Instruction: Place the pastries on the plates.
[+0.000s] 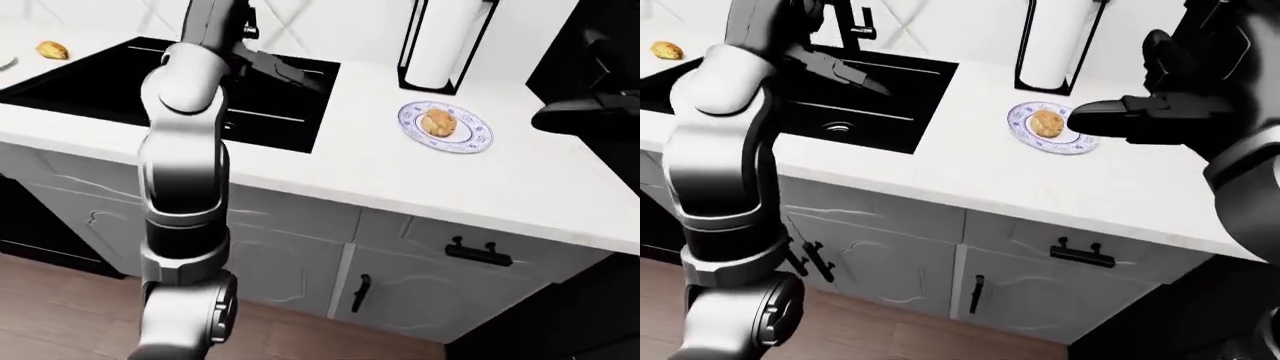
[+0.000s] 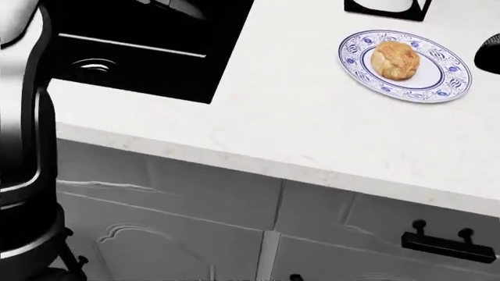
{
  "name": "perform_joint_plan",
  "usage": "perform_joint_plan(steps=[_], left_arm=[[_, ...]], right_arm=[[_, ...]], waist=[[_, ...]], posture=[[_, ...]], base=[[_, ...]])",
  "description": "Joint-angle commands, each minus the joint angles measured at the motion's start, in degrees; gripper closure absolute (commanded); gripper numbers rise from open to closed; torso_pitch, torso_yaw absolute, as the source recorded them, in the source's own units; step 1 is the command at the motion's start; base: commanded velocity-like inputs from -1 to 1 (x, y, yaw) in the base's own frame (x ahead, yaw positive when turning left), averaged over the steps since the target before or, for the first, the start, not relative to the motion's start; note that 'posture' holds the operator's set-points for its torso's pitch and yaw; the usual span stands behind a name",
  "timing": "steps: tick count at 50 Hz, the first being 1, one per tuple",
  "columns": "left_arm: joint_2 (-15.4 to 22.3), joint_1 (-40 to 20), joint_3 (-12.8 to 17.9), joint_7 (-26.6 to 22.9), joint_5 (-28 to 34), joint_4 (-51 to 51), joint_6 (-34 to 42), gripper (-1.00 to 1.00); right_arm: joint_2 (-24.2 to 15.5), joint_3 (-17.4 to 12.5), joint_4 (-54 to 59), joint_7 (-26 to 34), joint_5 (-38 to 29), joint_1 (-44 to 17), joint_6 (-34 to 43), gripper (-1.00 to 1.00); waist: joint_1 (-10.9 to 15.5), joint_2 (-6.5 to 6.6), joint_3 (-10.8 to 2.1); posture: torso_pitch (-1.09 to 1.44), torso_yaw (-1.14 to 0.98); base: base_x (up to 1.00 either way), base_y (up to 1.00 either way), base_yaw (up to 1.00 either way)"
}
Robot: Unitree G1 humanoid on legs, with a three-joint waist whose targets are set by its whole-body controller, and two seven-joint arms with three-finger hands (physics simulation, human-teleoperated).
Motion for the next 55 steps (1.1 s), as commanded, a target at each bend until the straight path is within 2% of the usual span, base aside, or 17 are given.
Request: perform_joint_plan(steps=[1, 2, 4, 6, 11, 14, 16, 17, 26, 28, 33, 38, 40, 41, 52, 54, 55], left_arm=[[0.0, 0.53, 0.28, -0.71, -1.37, -3.35, 1.48, -1.0], [0.22, 2.23, 0.56, -1.0, -1.92, -5.23, 2.08, -1.0], [0.75, 3.09, 0.68, -1.13, -2.63, -6.76, 2.86, -1.0], [1.16, 3.18, 1.42, -0.93, -3.88, -8.1, 4.16, -1.0], [2.32, 6.27, 3.77, 2.48, -8.97, -9.87, 4.19, -1.0], [3.75, 7.21, 3.96, 3.1, -10.79, -9.86, 3.88, -1.0], [4.14, 8.28, 3.84, 3.4, -11.78, -10.48, 4.04, -1.0], [4.25, 8.55, 3.82, 3.59, -12.18, -10.77, 4.37, -1.0], [4.56, 9.38, 3.27, 4.27, -13.61, -15.23, 7.72, -1.0], [4.64, 9.14, 3.72, 4.7, -13.96, -16.33, 8.69, -1.0], [5.72, 8.94, 5.36, 5.07, -15.37, -18.01, 9.21, -1.0], [8.67, 6.34, 7.72, 6.98, -18.85, -19.76, 12.53, -1.0], [9.21, 6.35, 7.68, 7.78, -19.81, -20.19, 12.82, -1.0], [9.33, 6.67, 7.63, 8.09, -20.11, -19.89, 12.26, -1.0], [10.28, 8.13, 6.51, 9.77, -22.82, -22.55, 13.57, -1.0], [10.03, 9.75, 5.63, 9.38, -22.15, -23.29, 13.27, -1.0], [9.71, 10.19, 5.43, 9.17, -21.86, -23.44, 13.16, -1.0]], right_arm=[[-0.53, -1.48, -0.76, -0.4, -1.09, -0.83, -1.6, -1.0], [-0.07, -1.16, -1.01, -0.14, -1.85, -0.68, -1.86, -1.0], [0.56, -0.97, -1.42, -0.3, -2.15, -1.07, -1.88, -1.0], [1.65, -0.44, -2.07, -0.3, -3.27, -1.2, -2.38, -1.0], [4.98, 0.49, -4.02, 0.29, -6.5, -0.74, -3.19, -1.0], [5.94, 0.96, -3.84, 0.93, -7.99, -1.56, -3.2, -1.0], [6.28, 0.86, -3.85, 1.08, -8.41, -2.04, -2.89, -1.0], [6.39, 0.85, -3.78, 1.13, -8.61, -2.26, -2.82, -1.0], [6.01, -1.09, -5.99, -0.5, -5.93, -0.85, -2.4, -1.0], [5.51, -1.43, -6.5, -1.28, -4.63, -0.53, -2.41, -1.0], [4.91, -2.52, -7.87, -1.96, -3.13, 1.99, -3.54, -1.0], [4.54, -3.13, -8.19, -1.9, -2.73, 3.16, -3.9, -1.0], [4.71, -2.93, -8.33, -1.6, -3.14, 3.62, -4.27, -1.0], [4.76, -2.9, -8.35, -1.33, -3.41, 3.79, -4.35, -1.0], [5.48, -2.99, -8.76, -0.22, -4.66, 4.58, -4.74, -1.0], [5.5, -3.05, -8.54, 0.13, -4.89, 4.34, -4.67, -1.0], [5.29, -3.21, -8.62, -0.35, -4.34, 3.98, -4.3, -1.0]], waist=[[-0.3, -0.21, -0.97], [-0.23, -1.09, -1.09], [-0.91, -0.1, -0.97], [-0.78, -1.38, -1.43], [-1.56, 0.13, -0.93], [-1.96, 3.38, -1.28], [-2.06, 9.04, -2.99], [-1.98, 7.05, -2.5], [-0.96, 1.21, -1.05], [-0.94, -1.18, -1.41], [-1.62, -1.28, -2.44], [-2.02, 3.4, -1.04], [-1.79, 9.37, -2.84], [-1.48, 6.92, -1.87], [-0.91, 1.54, -0.76], [-1.04, -0.96, -1.62], [-1.69, 0.34, -1.08]], posture=[[0.0, 0.0], [0.0, 0.0], [0.0, 0.0], [0.0, 0.0], [0.0, 0.0], [0.0, 0.0], [0.0, 0.0], [0.0, 0.0], [0.0, 0.0], [0.0, 0.0], [0.0, 0.0], [0.0, 0.0], [0.0, 0.0], [0.0, 0.0], [0.0, 0.0], [0.0, 0.0], [0.0, 0.0]], base=[[0.0, 0.45, 0.0], [0.0, 0.45, 0.0], [0.0, 0.46, 0.0], [0.0, 0.47, 0.0], [0.0, 0.59, 0.0], [0.0, 0.67, 0.0], [0.0, 0.66, 0.0], [0.0, 0.66, 0.0], [0.0, 0.67, 0.0], [0.0, 0.67, 0.0], [0.0, 0.67, 0.0], [0.0, 0.66, 0.0], [0.0, 0.67, 0.0], [0.0, 0.67, 0.0], [0.0, 0.67, 0.0], [0.0, 0.68, 0.0], [0.0, 0.68, 0.0]])
